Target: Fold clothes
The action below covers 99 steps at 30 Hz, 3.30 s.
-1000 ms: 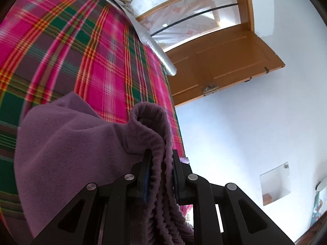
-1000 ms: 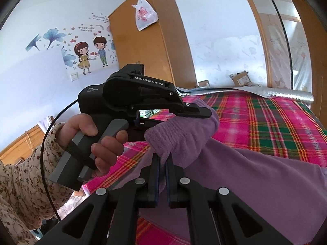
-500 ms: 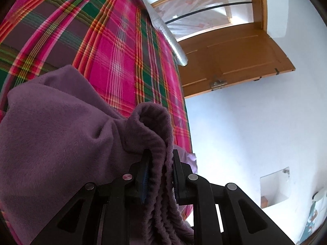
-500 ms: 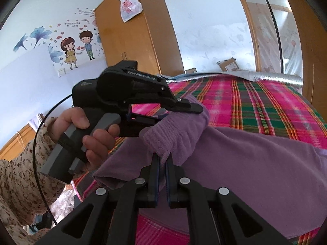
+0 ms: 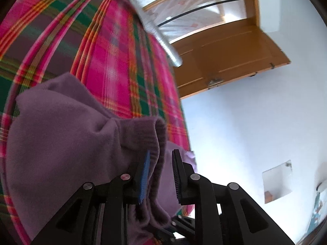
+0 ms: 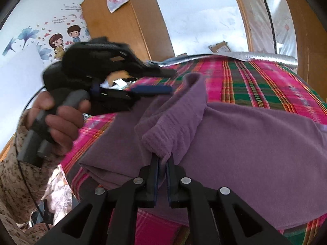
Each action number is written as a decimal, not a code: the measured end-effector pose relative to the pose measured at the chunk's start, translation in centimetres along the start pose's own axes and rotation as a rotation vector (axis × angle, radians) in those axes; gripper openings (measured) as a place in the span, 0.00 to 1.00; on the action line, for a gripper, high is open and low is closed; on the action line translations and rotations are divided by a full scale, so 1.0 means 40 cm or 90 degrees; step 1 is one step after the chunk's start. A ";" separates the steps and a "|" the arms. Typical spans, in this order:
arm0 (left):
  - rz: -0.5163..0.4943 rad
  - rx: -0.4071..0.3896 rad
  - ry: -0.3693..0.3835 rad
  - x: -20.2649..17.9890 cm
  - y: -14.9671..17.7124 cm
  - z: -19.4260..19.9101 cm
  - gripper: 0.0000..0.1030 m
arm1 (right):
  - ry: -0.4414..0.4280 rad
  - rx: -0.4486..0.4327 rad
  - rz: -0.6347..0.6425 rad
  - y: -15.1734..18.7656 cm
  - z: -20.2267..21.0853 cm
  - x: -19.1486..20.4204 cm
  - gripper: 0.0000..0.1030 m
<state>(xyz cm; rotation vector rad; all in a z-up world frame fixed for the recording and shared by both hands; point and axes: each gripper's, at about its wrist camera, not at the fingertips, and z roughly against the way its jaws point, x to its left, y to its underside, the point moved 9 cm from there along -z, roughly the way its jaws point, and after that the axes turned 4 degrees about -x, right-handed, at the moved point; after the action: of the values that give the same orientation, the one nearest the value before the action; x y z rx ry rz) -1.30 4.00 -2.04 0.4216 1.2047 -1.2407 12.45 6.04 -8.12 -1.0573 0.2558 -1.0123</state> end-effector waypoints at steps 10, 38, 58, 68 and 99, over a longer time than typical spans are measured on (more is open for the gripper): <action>-0.037 -0.076 -0.071 0.052 0.015 0.142 0.28 | 0.010 0.013 -0.069 0.008 0.027 -0.066 0.20; -0.014 -0.062 -0.144 0.202 0.080 0.198 0.28 | -0.115 0.084 -0.330 -0.092 -0.071 -0.197 0.46; -0.009 -0.061 -0.146 0.210 0.096 0.217 0.28 | -0.090 0.132 -0.260 -0.092 -0.116 -0.159 0.28; -0.019 -0.082 -0.164 0.193 0.082 0.219 0.28 | -0.088 0.057 -0.250 -0.129 -0.014 -0.142 0.19; -0.003 -0.067 -0.166 0.250 -0.130 0.098 0.28 | 0.108 0.092 -0.088 -0.129 -0.017 -0.202 0.27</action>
<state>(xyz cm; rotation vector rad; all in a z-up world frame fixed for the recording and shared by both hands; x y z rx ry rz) -5.43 -5.83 -7.41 0.1727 1.0416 -1.1906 4.67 11.46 -6.46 -0.8682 0.2451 -1.2297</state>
